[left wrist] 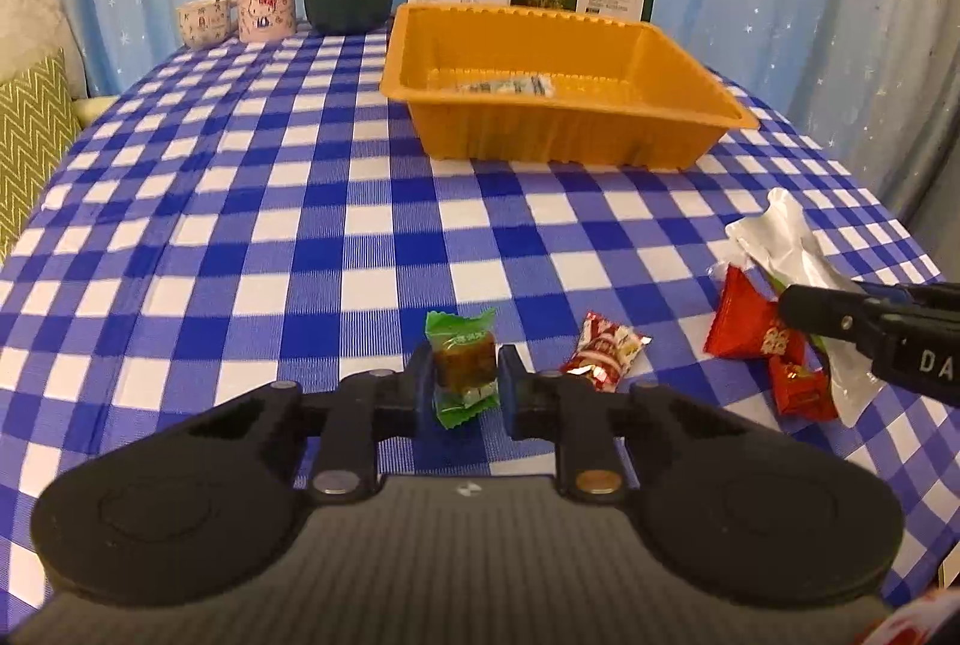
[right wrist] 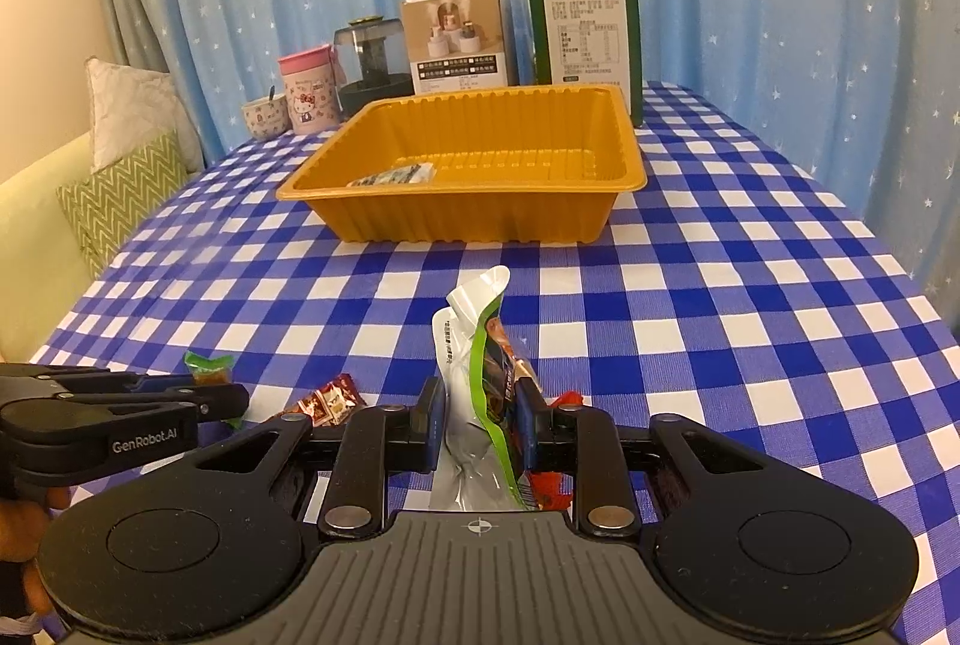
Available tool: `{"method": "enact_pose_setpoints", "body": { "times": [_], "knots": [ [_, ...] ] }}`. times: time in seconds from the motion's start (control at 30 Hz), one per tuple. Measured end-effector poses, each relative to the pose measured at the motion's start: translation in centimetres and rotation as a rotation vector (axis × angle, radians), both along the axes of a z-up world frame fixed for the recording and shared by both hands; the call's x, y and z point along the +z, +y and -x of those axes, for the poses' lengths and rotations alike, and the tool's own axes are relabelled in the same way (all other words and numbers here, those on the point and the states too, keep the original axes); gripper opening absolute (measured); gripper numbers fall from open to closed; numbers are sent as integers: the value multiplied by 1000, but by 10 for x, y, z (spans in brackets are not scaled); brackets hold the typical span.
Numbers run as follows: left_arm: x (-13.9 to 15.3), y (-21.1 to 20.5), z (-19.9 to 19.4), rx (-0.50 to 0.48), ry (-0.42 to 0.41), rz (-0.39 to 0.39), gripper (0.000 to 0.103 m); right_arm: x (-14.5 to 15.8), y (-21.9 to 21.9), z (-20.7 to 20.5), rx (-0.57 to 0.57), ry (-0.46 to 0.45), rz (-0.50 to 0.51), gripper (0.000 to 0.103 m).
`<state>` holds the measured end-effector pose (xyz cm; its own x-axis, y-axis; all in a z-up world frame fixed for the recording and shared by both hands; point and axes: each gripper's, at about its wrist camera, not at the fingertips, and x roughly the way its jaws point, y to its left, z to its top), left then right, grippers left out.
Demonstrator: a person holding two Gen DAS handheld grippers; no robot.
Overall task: Organize snacks
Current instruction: 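Carry the white-green packet and green candy over the orange tray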
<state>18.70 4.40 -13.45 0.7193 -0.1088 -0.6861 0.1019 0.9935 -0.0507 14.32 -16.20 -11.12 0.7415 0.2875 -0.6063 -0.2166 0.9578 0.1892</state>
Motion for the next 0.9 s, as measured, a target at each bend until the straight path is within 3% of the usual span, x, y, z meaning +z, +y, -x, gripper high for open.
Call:
{"method": "enact_pose_setpoints", "body": {
  "times": [0.33, 0.9],
  "knots": [
    [41, -11, -8, -36, -72, 22, 20, 21, -6, -8, -7, -56, -3, 25],
    [84, -26, -81, -96, -149, 34, 20, 66, -16, -76, -27, -143, -22, 25]
  ]
}}
